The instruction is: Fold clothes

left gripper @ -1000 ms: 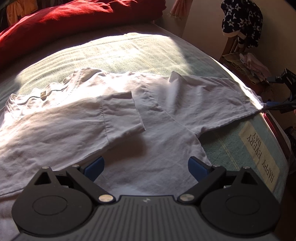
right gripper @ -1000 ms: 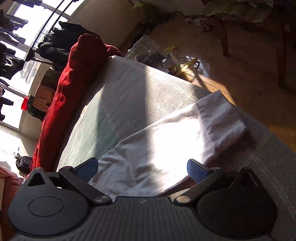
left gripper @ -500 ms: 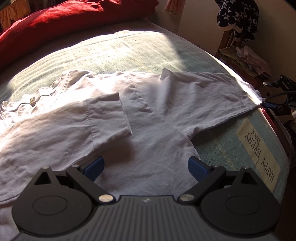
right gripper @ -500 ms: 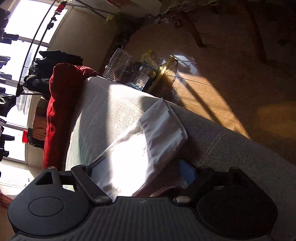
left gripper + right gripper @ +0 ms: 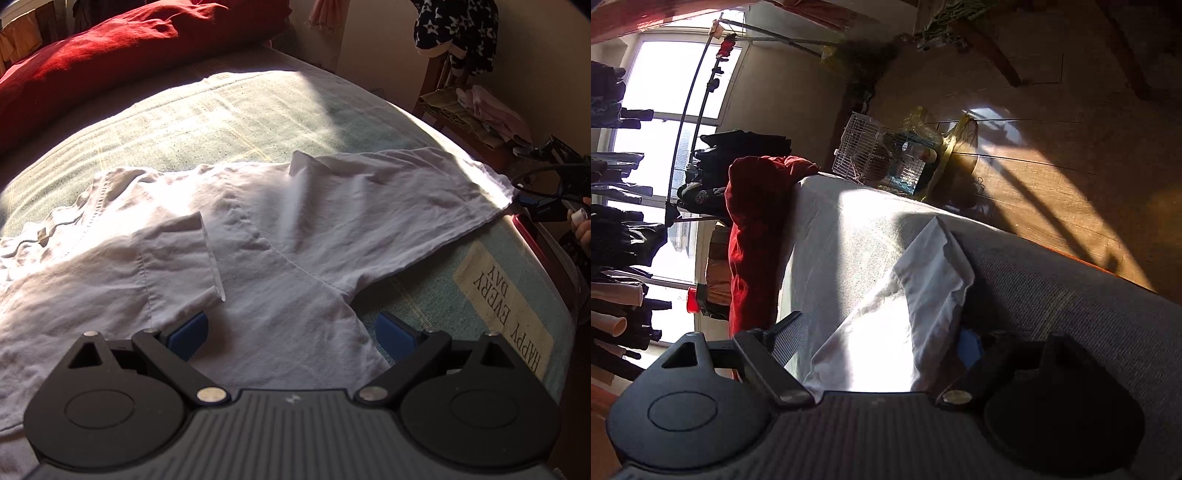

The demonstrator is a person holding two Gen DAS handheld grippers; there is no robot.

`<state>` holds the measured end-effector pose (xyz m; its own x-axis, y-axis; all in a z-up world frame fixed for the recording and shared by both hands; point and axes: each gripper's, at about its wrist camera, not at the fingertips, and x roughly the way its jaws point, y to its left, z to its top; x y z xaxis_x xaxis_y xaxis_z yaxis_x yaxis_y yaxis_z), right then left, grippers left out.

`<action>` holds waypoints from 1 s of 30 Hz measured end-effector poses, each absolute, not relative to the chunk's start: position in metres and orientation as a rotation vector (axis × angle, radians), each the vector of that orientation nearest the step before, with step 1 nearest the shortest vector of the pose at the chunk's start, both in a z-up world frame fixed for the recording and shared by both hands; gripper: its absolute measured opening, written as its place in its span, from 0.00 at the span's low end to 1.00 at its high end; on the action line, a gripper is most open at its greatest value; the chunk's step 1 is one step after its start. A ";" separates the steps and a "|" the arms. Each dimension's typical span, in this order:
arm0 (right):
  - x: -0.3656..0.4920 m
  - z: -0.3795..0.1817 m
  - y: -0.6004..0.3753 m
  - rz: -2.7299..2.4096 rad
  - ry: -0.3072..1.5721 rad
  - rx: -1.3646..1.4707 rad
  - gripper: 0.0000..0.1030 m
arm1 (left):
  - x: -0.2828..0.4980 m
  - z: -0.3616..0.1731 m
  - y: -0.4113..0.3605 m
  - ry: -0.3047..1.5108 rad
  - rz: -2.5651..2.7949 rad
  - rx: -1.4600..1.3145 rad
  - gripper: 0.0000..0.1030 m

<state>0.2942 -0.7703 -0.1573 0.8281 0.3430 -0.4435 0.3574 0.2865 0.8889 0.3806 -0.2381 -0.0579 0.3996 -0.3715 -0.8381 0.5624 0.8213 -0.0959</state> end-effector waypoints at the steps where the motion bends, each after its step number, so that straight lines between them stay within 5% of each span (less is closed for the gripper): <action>1: 0.294 -0.158 -0.769 0.001 0.649 1.299 0.84 | 0.381 -0.058 -0.240 0.998 -0.598 0.216 0.94; 13: 0.310 -0.161 -0.777 0.043 0.682 1.250 0.78 | 0.381 -0.061 -0.261 1.009 -0.628 0.232 0.94; 23: 0.291 -0.192 -0.794 -0.006 0.705 1.390 0.08 | 0.383 -0.068 -0.262 1.050 -0.621 0.214 0.94; 30: 0.292 -0.195 -0.793 -0.032 0.717 1.409 0.03 | 0.381 -0.070 -0.266 1.055 -0.632 0.219 0.94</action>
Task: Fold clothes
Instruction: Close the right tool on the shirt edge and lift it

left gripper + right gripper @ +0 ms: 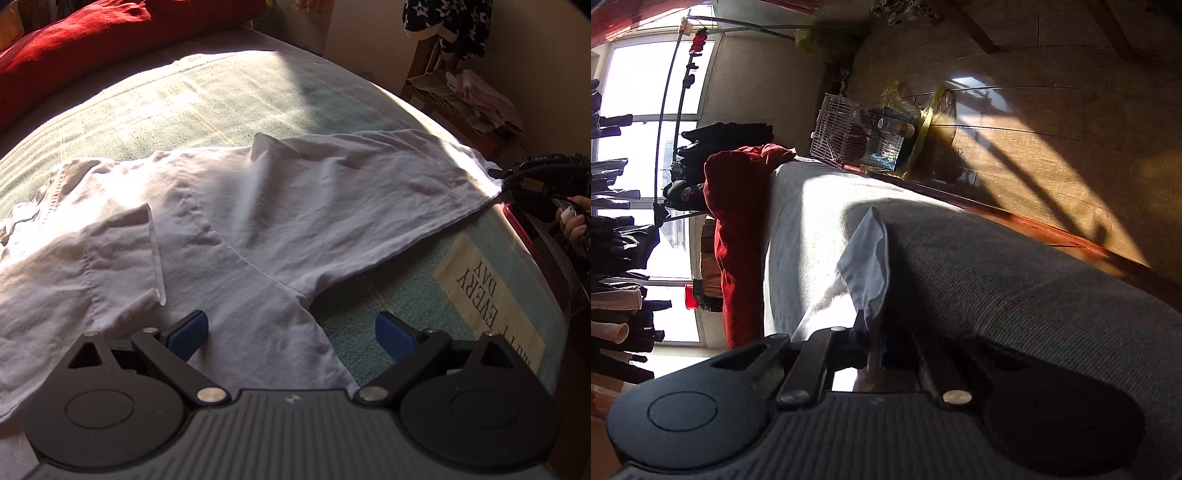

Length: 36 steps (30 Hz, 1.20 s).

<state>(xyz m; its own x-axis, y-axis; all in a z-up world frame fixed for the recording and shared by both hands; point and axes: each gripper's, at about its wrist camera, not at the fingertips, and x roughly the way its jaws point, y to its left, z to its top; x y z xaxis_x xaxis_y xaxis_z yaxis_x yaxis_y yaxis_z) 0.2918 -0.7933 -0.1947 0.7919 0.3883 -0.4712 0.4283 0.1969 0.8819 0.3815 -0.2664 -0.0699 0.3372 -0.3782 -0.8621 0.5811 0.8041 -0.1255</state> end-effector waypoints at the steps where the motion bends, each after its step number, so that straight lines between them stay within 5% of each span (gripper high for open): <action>1: 0.293 -0.193 -0.792 -0.039 0.720 1.401 0.03 | 0.382 -0.070 -0.267 1.055 -0.633 0.219 0.94; 36: 0.358 -0.061 -0.711 0.071 0.699 1.126 0.05 | 0.374 -0.041 -0.187 0.989 -0.527 0.112 0.94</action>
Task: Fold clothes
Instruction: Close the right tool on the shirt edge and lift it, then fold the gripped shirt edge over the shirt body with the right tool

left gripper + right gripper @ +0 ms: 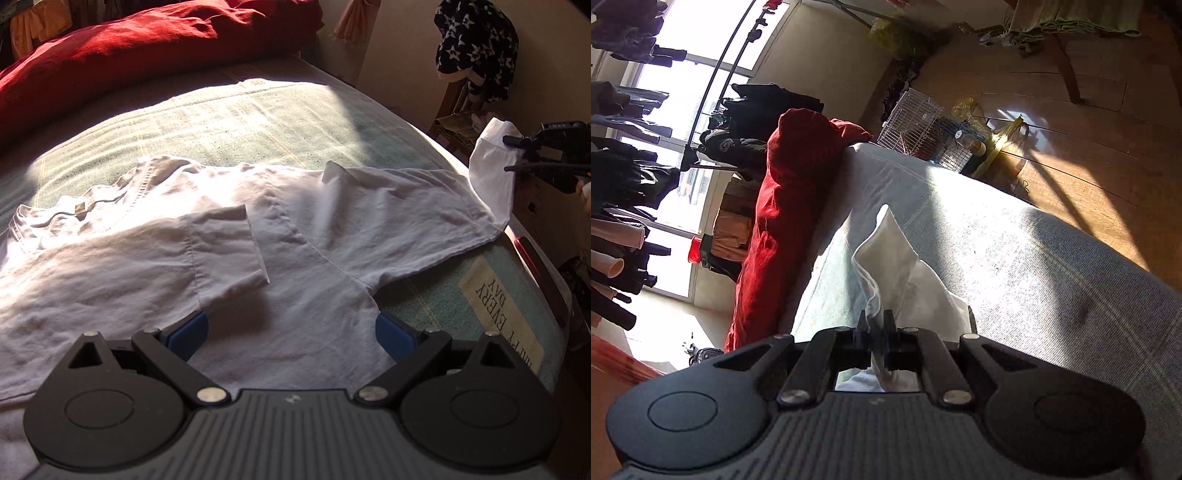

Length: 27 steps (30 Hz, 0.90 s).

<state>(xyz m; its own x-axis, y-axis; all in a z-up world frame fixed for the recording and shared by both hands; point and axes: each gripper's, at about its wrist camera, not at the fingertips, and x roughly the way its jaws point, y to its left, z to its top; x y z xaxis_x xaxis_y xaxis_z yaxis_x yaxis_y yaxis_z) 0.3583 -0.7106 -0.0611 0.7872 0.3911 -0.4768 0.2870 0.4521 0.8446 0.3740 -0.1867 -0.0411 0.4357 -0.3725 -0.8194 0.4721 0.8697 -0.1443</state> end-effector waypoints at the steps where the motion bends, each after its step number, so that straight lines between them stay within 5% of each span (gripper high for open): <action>1: 0.363 -0.059 -0.703 0.082 0.707 1.120 0.05 | 0.373 -0.040 -0.181 0.985 -0.519 0.106 0.94; 27: 0.456 -0.026 -0.461 0.363 0.883 1.019 0.05 | 0.332 -0.043 -0.008 1.053 -0.214 0.035 0.94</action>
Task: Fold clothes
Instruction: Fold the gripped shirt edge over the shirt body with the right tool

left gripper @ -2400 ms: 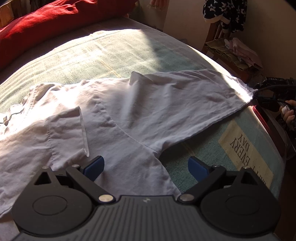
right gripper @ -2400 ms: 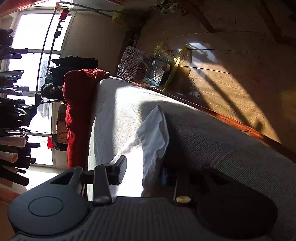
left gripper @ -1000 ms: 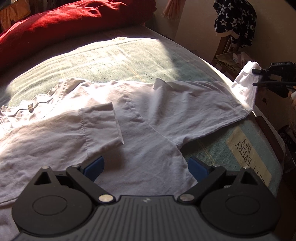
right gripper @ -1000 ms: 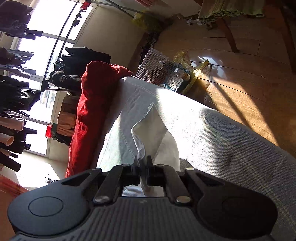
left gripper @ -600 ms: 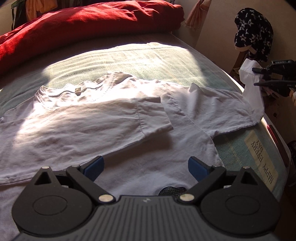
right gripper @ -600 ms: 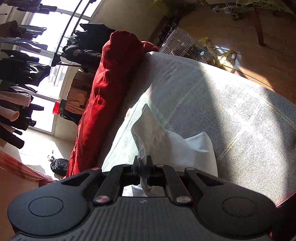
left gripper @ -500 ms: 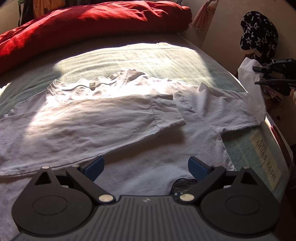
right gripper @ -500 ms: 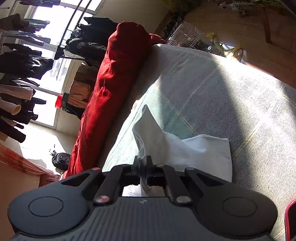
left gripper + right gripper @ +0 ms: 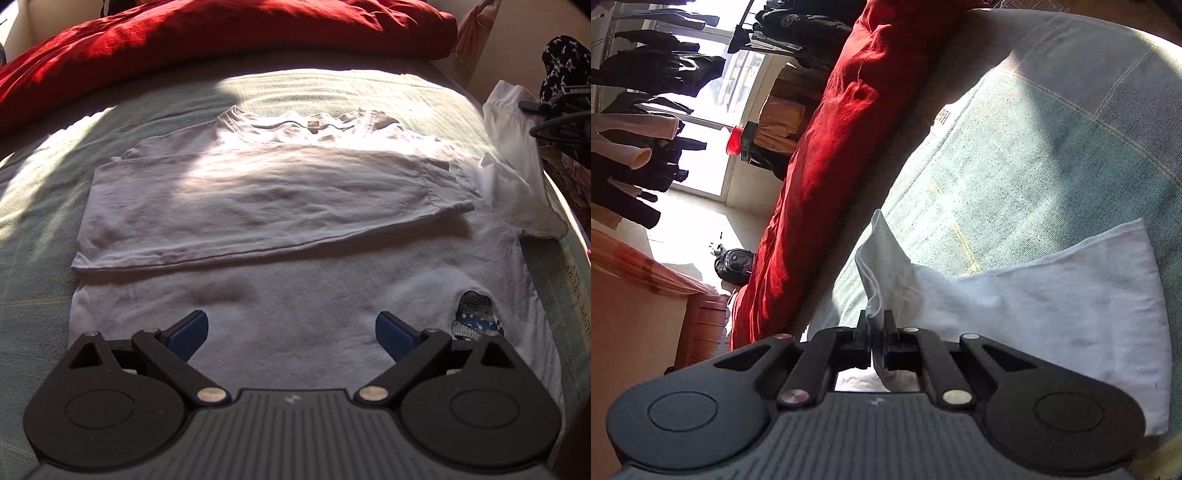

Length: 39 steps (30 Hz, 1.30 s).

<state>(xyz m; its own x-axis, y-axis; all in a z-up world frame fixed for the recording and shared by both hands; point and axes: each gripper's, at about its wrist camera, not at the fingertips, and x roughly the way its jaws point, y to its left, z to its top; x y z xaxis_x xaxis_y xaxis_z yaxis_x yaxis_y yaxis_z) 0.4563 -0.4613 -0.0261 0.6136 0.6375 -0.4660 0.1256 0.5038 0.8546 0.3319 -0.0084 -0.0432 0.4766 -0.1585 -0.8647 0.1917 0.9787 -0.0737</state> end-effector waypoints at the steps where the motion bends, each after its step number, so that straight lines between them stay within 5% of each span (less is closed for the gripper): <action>1: 0.458 -0.026 -0.452 0.367 0.893 1.006 0.05 | 0.330 -0.043 -0.005 1.054 -0.207 0.034 0.94; 39: 0.458 0.002 -0.228 0.420 0.907 0.540 0.05 | 0.312 -0.057 0.045 1.098 -0.110 -0.082 0.94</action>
<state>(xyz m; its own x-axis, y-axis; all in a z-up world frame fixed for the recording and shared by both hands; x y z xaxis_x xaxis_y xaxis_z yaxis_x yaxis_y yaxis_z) 0.4577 -0.2281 0.0025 0.5520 0.5548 -0.6225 -0.1154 0.7902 0.6019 0.3120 0.0449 -0.0573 0.4507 -0.1295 -0.8832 0.0486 0.9915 -0.1205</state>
